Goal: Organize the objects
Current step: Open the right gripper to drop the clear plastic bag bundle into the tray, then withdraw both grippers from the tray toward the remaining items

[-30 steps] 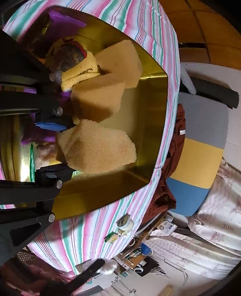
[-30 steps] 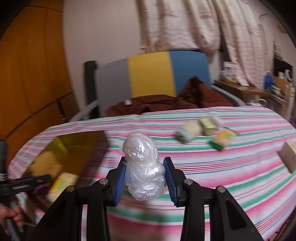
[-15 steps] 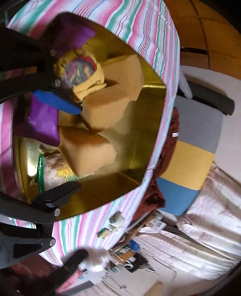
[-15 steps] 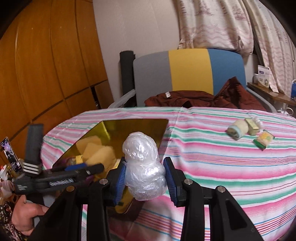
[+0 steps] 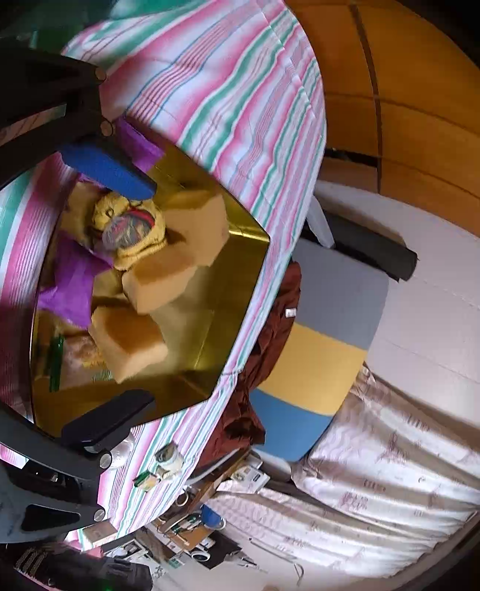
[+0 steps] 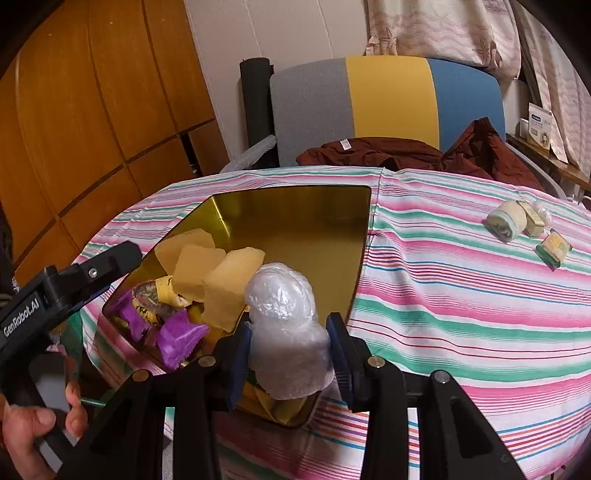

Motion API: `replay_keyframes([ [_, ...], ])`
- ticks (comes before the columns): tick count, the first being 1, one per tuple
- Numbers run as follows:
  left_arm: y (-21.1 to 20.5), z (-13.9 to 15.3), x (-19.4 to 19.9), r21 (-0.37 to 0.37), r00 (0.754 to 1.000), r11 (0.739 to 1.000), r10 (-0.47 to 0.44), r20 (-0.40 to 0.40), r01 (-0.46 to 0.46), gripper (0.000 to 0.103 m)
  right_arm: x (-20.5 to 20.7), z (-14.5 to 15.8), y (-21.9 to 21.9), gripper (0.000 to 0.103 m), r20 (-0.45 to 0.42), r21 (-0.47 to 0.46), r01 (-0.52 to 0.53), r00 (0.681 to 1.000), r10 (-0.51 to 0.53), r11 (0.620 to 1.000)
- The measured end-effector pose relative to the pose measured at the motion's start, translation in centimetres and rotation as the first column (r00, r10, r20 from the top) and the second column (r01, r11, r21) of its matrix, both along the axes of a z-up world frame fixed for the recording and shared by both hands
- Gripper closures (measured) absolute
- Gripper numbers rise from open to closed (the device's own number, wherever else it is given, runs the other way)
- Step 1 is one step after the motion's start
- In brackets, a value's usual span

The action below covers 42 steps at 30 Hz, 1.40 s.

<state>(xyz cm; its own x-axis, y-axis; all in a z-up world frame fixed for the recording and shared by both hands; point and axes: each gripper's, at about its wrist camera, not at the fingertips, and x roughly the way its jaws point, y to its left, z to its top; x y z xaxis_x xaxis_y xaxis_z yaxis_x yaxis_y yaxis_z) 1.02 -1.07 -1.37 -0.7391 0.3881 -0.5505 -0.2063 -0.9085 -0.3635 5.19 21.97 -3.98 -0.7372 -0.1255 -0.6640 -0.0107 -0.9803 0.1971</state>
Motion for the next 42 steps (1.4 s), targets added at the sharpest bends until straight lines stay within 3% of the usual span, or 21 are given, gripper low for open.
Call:
replay_keyframes([
  [6, -0.3, -0.8, -0.3, 0.018, 0.998, 0.999, 0.028, 0.051, -0.029, 0.0, -0.7, -0.5, -0.5, 0.063, 0.023, 0.009, 0.012, 1.0, -0.012, 1.0],
  [9, -0.3, -1.1, -0.3, 0.017, 0.998, 0.999, 0.033, 0.06, -0.035, 0.0, -0.8, -0.7, -0.5, 0.058, 0.034, 0.024, 0.016, 0.999, -0.017, 1.0],
  [27, 0.7, -1.7, 0.0, 0.016, 0.996, 1.0, -0.001, 0.09, -0.001, 0.0, 0.9, 0.9, 2.6, 0.055, -0.028, -0.031, 0.117, 0.993, -0.118, 0.993],
  [42, 3.5, -1.1, 1.4, -0.072, 0.995, 0.993, -0.093, 0.027, 0.095, 0.0, 1.4, -0.2, 4.9, 0.055, 0.007, -0.023, 0.176, 0.984, -0.176, 0.984],
])
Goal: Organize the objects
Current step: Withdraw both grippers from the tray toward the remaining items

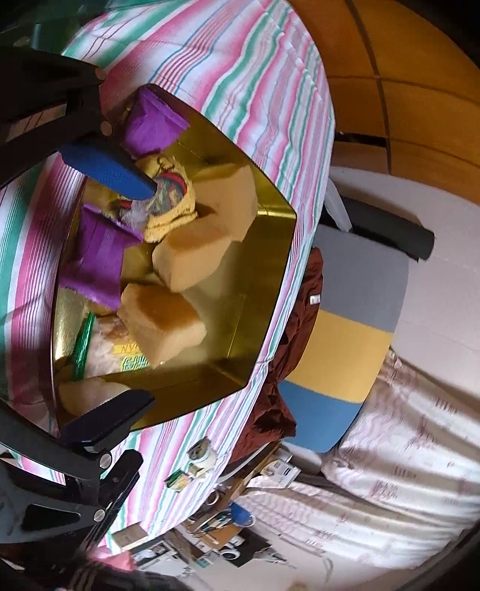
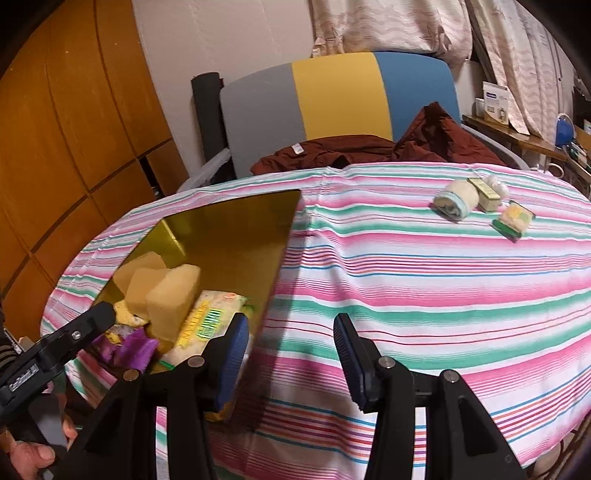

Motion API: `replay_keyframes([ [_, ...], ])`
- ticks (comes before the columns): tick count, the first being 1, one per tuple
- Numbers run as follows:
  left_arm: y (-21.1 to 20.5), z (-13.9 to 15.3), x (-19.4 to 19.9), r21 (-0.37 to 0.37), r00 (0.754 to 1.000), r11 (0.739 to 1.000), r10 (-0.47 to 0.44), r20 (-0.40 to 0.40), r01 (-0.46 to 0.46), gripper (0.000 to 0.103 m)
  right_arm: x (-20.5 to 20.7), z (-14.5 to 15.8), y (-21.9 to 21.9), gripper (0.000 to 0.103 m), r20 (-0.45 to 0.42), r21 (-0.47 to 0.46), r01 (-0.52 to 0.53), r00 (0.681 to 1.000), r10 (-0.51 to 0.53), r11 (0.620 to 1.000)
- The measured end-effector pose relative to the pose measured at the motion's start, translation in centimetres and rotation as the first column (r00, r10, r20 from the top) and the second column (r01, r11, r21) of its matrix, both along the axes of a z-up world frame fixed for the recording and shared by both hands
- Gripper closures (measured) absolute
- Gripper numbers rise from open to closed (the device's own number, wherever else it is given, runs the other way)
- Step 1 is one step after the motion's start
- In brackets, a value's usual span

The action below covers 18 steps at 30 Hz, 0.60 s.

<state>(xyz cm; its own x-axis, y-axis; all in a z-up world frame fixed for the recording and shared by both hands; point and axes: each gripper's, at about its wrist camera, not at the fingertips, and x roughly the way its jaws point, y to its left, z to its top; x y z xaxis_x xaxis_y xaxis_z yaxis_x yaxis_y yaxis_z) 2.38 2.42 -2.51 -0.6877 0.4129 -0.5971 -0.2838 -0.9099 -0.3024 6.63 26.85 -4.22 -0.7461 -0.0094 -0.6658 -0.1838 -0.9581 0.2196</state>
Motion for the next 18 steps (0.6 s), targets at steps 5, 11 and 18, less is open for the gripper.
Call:
replay_keyframes([
  [5, 1.4, 0.5, 1.0, -0.024, 0.998, 0.998, -0.059, -0.037, 0.058, 0.0, 0.6, -1.1, 2.2, 0.055, 0.041, -0.009, 0.052, 0.998, -0.052, 0.999],
  [11, 3.1, 1.3, 2.3, -0.042, 0.988, 0.991, -0.133, -0.075, 0.13, 0.0, 1.4, -2.7, 5.6, 0.055, 0.095, 0.006, 0.123, 0.988, -0.123, 0.992],
  [18, 5.8, 1.4, 4.3, -0.046, 0.969, 0.97, -0.24, -0.053, 0.238, 0.0, 3.1, -4.8, 12.3, 0.055, 0.16, -0.025, 0.281, 0.948, -0.274, 0.959],
])
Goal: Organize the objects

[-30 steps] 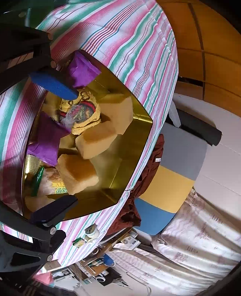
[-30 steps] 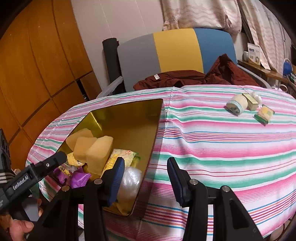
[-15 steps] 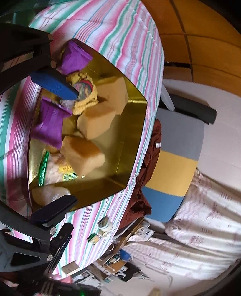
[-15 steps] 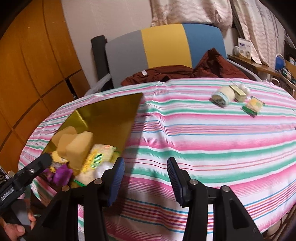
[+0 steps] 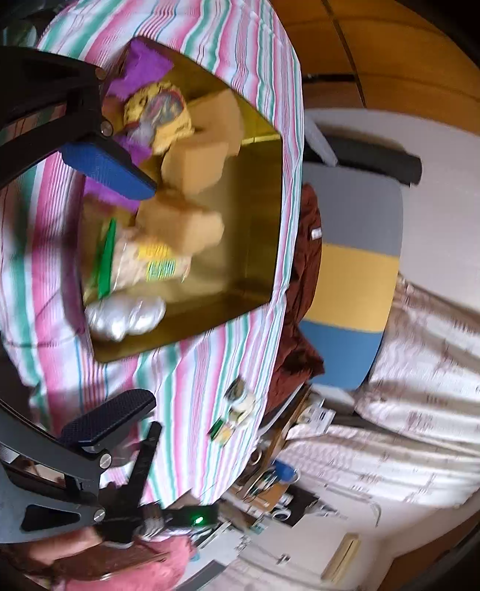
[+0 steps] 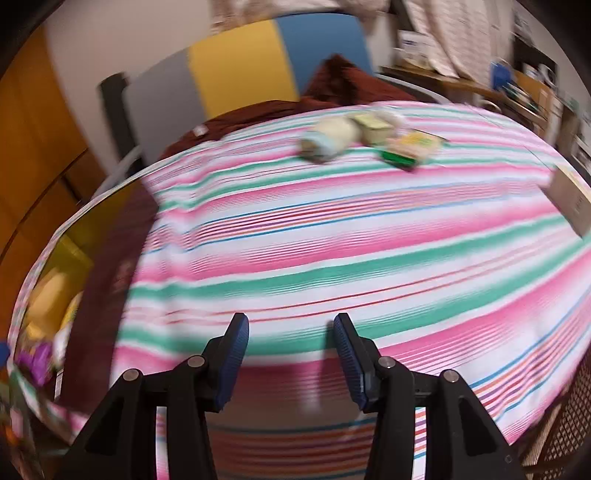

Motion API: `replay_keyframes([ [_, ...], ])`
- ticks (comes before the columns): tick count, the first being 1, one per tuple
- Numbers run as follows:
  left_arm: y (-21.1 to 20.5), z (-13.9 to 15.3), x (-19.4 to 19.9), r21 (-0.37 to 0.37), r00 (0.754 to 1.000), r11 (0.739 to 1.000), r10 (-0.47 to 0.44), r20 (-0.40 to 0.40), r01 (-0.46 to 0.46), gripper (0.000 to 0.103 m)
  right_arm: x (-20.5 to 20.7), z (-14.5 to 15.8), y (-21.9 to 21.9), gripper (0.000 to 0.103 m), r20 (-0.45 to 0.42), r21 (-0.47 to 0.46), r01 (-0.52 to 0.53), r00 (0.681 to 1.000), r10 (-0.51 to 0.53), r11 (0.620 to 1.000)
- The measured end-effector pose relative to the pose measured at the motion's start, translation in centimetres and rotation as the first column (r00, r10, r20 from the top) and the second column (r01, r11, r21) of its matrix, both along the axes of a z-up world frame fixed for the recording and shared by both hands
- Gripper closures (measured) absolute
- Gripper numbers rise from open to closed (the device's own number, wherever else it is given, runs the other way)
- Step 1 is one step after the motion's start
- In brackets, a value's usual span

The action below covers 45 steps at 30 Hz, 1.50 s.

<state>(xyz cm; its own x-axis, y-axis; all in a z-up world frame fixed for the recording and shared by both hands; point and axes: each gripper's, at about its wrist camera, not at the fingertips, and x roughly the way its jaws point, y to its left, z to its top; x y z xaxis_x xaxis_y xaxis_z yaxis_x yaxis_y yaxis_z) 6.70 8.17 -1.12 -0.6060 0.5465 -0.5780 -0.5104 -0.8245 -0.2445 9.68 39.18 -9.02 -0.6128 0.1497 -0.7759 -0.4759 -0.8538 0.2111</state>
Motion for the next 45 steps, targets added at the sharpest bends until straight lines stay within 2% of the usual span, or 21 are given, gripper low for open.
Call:
replay_keyframes([
  [9, 4.3, 0.5, 1.9, -0.02, 0.993, 0.994, -0.11, 0.035, 0.11, 0.0, -0.7, 0.1, 9.3, 0.047, -0.006, 0.031, 0.179, 0.984, -0.179, 0.983],
  [16, 6.6, 0.1, 1.8, -0.066, 0.989, 0.988, -0.132, 0.071, 0.137, 0.0, -5.9, 0.8, 16.4, 0.044, 0.009, 0.039, 0.243, 0.97, -0.243, 0.969],
  [24, 8.1, 0.1, 1.3, -0.11, 0.986, 0.983, -0.139, 0.09, 0.148, 0.0, -11.4, 0.7, 21.2, 0.043, 0.028, 0.006, 0.323, 0.946, -0.323, 0.946],
  [29, 8.7, -0.1, 1.1, -0.132, 0.985, 0.979, -0.14, 0.101, 0.153, 0.0, -13.3, -0.9, 22.0, 0.043, 0.076, 0.024, 0.327, 0.942, -0.328, 0.945],
  [34, 9.5, -0.4, 0.9, -0.13, 0.981, 0.978, -0.149, 0.12, 0.164, 0.0, -13.2, -1.1, 21.3, 0.044, 0.053, 0.097, 0.272, 0.959, -0.278, 0.957],
  [38, 10.6, -0.2, 0.7, -0.13, 0.977, 0.974, -0.17, 0.128, 0.186, 0.0, -12.4, -1.0, 21.3, 0.051, 0.035, 0.081, 0.258, 0.964, -0.262, 0.963],
  [45, 12.9, 0.5, -0.3, -0.109, 0.973, 0.972, -0.192, 0.126, 0.206, 0.0, -10.7, -1.0, 20.3, 0.052, 0.03, 0.087, 0.203, 0.978, -0.207, 0.975],
])
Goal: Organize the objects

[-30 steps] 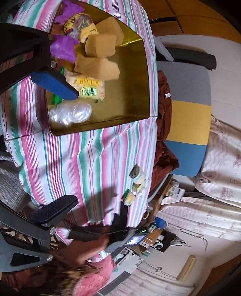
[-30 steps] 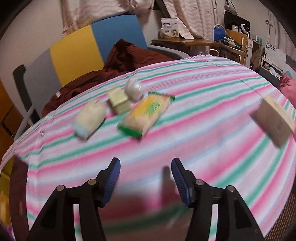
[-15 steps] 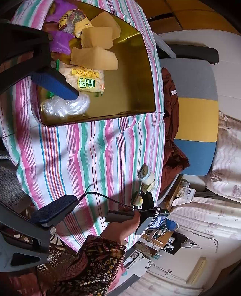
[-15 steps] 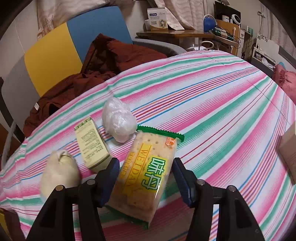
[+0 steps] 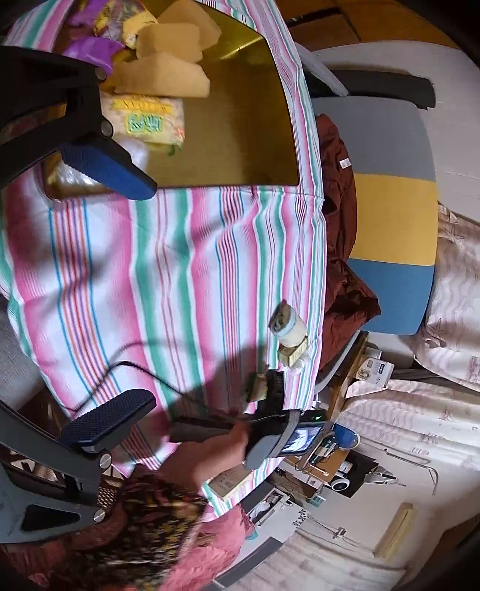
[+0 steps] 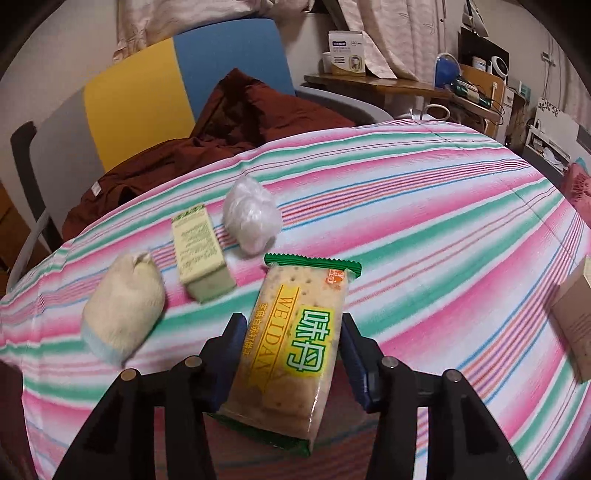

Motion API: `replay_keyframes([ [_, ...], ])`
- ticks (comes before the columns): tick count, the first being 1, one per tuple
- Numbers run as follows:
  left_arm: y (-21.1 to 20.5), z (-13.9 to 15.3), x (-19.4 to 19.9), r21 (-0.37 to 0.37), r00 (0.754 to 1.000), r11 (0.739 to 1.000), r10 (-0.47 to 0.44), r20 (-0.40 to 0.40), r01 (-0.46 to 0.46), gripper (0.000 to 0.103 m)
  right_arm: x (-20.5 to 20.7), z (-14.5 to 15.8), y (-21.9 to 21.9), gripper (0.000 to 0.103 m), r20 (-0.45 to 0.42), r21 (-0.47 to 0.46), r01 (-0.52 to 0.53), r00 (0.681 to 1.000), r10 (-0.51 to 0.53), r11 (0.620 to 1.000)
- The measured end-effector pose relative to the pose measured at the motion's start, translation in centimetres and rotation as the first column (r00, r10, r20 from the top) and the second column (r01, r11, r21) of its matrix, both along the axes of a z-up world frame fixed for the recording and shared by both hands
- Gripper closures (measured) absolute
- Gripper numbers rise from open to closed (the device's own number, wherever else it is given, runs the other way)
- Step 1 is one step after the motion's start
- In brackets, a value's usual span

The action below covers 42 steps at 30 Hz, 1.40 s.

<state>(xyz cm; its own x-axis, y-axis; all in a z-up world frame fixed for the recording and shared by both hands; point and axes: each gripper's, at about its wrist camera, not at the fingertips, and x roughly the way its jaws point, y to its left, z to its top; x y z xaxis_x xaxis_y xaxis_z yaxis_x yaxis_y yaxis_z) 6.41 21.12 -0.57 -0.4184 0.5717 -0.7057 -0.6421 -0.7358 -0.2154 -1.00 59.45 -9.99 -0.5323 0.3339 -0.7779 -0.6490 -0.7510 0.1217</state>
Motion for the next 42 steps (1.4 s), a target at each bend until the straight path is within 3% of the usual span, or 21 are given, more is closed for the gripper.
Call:
replay_keyframes([
  [10, 5.2, 0.6, -3.0, -0.027, 1.0, 0.999, -0.025, 0.004, 0.025, 0.0, 2.2, 0.0, -1.3, 0.052, -0.016, 0.034, -0.008, 1.0, 0.009, 0.999],
  [18, 12.8, -0.8, -9.0, -0.144, 0.998, 0.988, -0.057, -0.002, 0.056, 0.0, 1.8, -0.1, -1.7, 0.052, -0.017, 0.066, -0.008, 1.0, 0.009, 0.998],
  [25, 20.7, -3.1, -13.3, -0.255, 0.991, 0.962, -0.118, -0.07, 0.097, 0.0, 1.9, -0.3, -1.6, 0.052, -0.036, 0.07, 0.001, 0.999, 0.002, 0.998],
  [28, 23.8, -3.9, -14.7, -0.258, 0.979, 0.952, -0.19, -0.074, 0.166, 0.0, 1.9, -0.4, -1.6, 0.052, -0.039, 0.081, 0.005, 0.999, -0.002, 0.997],
  [35, 26.8, -5.4, -18.8, -0.228, 0.984, 0.961, -0.172, -0.045, 0.157, 0.0, 2.0, -0.5, -1.5, 0.052, -0.054, 0.084, 0.013, 0.999, -0.009, 0.996],
  [37, 27.2, -5.9, -19.2, -0.226, 0.984, 0.96, -0.176, -0.035, 0.164, 0.005, 2.0, -0.5, -1.6, 0.052, -0.053, 0.091, 0.015, 0.999, -0.01, 0.996],
  [39, 27.3, -6.2, -19.7, -0.193, 0.983, 0.964, -0.185, 0.001, 0.182, 0.022, 2.0, -0.6, -1.7, 0.052, -0.052, 0.097, 0.018, 0.999, -0.013, 0.995],
  [42, 27.4, -6.5, -19.1, -0.15, 0.975, 0.964, -0.221, 0.016, 0.221, 0.039, 2.0, -0.6, -1.7, 0.052, -0.05, 0.106, 0.023, 0.999, -0.017, 0.994],
])
